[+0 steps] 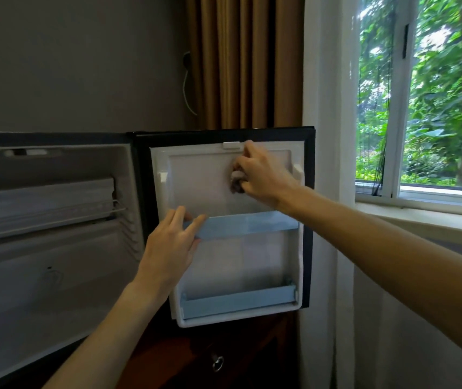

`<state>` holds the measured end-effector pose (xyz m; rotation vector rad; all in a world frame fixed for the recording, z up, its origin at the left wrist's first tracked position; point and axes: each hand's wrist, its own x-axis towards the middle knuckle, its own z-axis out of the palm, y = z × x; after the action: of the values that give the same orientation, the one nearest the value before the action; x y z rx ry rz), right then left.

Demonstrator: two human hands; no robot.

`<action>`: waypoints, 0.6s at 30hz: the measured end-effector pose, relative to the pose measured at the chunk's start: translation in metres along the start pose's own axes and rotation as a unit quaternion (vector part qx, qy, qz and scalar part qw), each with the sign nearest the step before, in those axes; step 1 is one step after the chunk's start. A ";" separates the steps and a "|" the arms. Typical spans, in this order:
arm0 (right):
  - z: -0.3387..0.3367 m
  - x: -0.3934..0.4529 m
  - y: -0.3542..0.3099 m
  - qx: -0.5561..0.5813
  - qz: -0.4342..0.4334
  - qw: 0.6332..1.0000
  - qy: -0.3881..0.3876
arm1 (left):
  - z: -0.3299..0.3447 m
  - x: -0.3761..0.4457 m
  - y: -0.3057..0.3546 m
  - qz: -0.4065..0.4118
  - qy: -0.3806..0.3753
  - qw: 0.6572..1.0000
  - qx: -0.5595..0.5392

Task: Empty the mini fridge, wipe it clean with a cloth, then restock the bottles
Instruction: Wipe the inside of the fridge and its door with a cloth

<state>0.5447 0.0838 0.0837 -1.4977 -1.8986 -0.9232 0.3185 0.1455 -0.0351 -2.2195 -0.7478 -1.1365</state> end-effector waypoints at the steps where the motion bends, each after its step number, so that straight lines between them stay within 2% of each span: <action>1: 0.005 0.009 -0.013 0.004 -0.016 1.000 0.004 | 0.001 0.001 0.001 -0.002 -0.003 1.000 0.003; 6: 0.027 0.053 -0.085 0.025 -0.083 0.996 0.021 | 0.003 0.002 -0.001 -0.003 -0.014 1.000 0.008; 9: 0.031 0.062 -0.097 0.027 -0.071 0.997 0.023 | 0.003 0.002 -0.003 0.000 -0.019 1.000 0.005; 13: 0.028 0.044 -0.065 0.042 -0.058 0.997 0.005 | 0.000 0.002 -0.002 0.003 -0.012 1.000 0.019; 18: 0.008 -0.004 0.009 0.009 0.012 1.000 -0.017 | -0.001 0.003 -0.001 0.007 -0.012 1.000 0.010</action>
<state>0.5540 0.0884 0.0772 -1.5320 -1.9027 -0.8731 0.3187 0.1464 -0.0323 -2.2209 -0.7497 -1.0935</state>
